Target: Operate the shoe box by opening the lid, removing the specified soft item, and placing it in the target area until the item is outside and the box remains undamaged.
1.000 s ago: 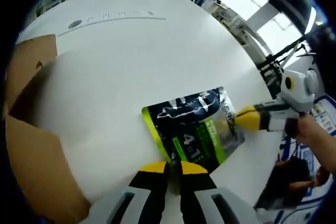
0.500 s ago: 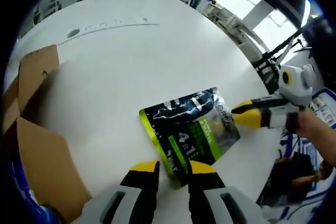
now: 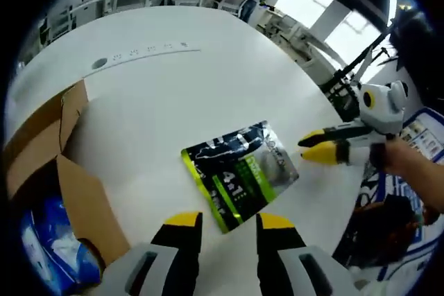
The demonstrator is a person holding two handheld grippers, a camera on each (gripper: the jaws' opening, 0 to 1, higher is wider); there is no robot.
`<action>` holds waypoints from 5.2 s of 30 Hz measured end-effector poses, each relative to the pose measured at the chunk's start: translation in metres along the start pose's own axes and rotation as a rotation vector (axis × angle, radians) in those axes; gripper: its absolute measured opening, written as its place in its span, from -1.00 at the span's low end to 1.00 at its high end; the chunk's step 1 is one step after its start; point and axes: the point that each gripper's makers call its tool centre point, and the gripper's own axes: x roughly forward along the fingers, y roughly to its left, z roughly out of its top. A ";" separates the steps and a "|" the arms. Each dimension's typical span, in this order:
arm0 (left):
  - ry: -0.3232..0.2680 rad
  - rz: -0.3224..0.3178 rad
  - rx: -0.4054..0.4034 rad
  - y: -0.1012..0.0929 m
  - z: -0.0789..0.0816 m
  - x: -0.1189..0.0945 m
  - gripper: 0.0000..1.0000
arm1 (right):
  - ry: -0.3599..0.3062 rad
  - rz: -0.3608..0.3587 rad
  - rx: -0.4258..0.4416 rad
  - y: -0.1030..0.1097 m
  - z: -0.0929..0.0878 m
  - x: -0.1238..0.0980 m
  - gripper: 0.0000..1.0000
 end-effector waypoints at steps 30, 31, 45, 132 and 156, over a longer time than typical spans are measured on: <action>-0.120 -0.043 0.084 0.044 -0.020 -0.108 -0.18 | -0.024 0.057 -0.069 0.119 0.022 0.014 -0.34; -0.122 -0.037 0.085 0.050 -0.022 -0.114 -0.18 | -0.024 0.060 -0.070 0.123 0.023 0.016 -0.34; -0.202 0.022 0.019 0.116 -0.040 -0.172 -0.15 | -0.024 0.084 -0.167 0.181 0.055 0.047 -0.38; -0.223 -0.070 -0.086 0.260 -0.094 -0.208 -0.19 | 0.101 0.092 -0.186 0.296 0.077 0.232 -0.61; -0.225 -0.075 -0.102 0.264 -0.093 -0.204 -0.21 | 0.129 0.093 -0.167 0.288 0.066 0.250 -0.76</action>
